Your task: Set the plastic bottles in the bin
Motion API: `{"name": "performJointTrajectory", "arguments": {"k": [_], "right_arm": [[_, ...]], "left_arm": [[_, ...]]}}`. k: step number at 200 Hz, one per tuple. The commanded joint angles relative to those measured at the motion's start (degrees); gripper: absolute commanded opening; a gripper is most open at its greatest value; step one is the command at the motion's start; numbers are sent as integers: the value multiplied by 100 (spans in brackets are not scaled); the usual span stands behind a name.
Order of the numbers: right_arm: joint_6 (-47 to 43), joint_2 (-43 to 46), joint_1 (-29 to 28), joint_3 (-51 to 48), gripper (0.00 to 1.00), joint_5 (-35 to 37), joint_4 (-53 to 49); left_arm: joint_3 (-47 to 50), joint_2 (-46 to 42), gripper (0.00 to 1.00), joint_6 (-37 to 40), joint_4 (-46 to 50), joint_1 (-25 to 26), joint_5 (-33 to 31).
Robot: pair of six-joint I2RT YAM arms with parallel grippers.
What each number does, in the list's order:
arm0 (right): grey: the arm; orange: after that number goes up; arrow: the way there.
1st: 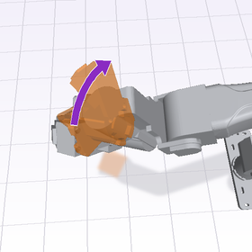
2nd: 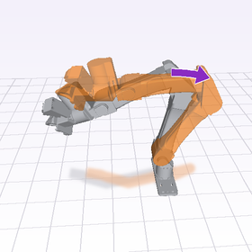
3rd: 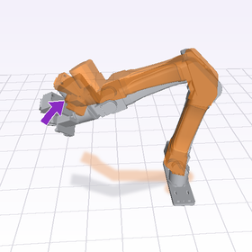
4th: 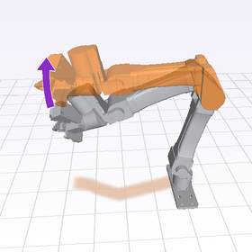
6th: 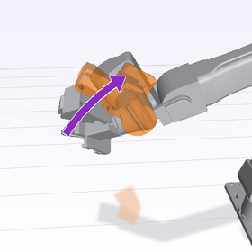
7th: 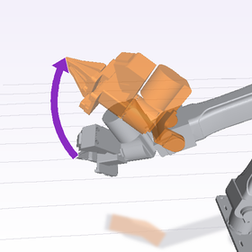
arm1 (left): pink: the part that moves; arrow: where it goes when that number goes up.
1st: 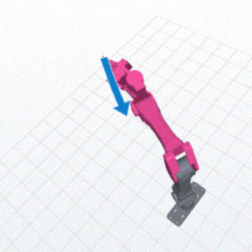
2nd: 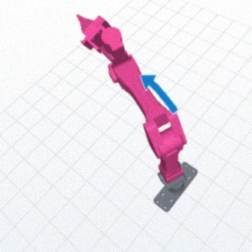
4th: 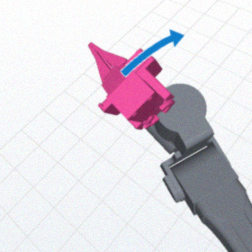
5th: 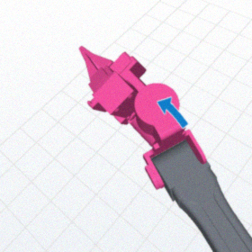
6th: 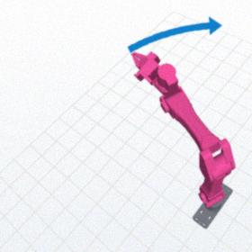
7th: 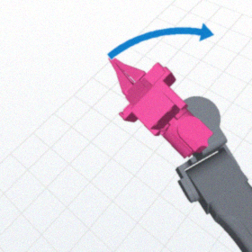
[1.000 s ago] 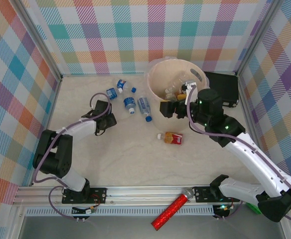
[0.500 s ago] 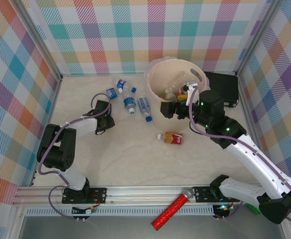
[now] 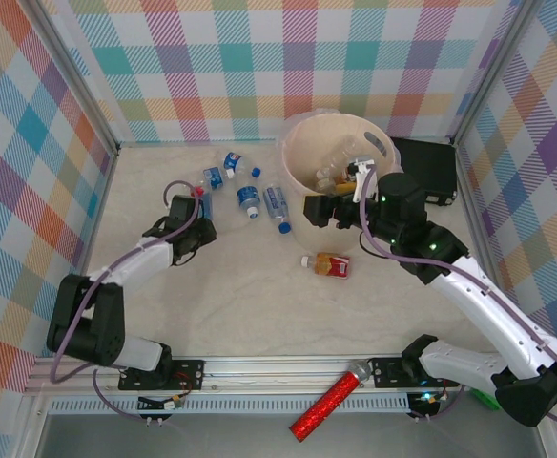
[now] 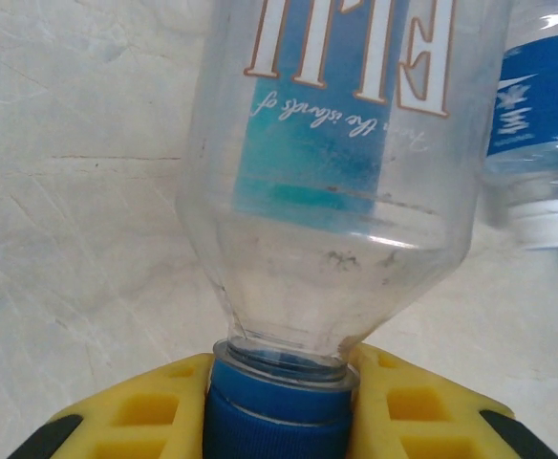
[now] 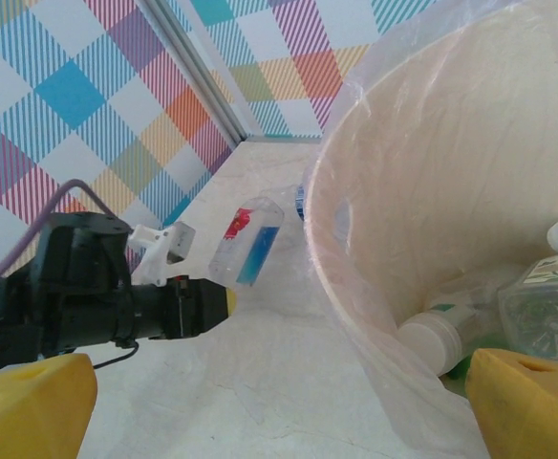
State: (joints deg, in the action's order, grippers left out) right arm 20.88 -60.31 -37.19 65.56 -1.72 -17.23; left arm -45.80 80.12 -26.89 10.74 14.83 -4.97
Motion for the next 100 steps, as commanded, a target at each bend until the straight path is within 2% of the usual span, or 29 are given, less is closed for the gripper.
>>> {"name": "performJointTrajectory", "arguments": {"k": [1,62,100], "right_arm": [[201,-70,-52,106,99,-213,269],[380,-366,-69,404,99,-421,243],[473,-461,-91,518,99,-556,344]], "left_arm": [[224,-601,27,-77,204,249,83],[323,-2404,27,433,257,1333,-159],[207,-2989,27,833,20,2076,-58]]}}
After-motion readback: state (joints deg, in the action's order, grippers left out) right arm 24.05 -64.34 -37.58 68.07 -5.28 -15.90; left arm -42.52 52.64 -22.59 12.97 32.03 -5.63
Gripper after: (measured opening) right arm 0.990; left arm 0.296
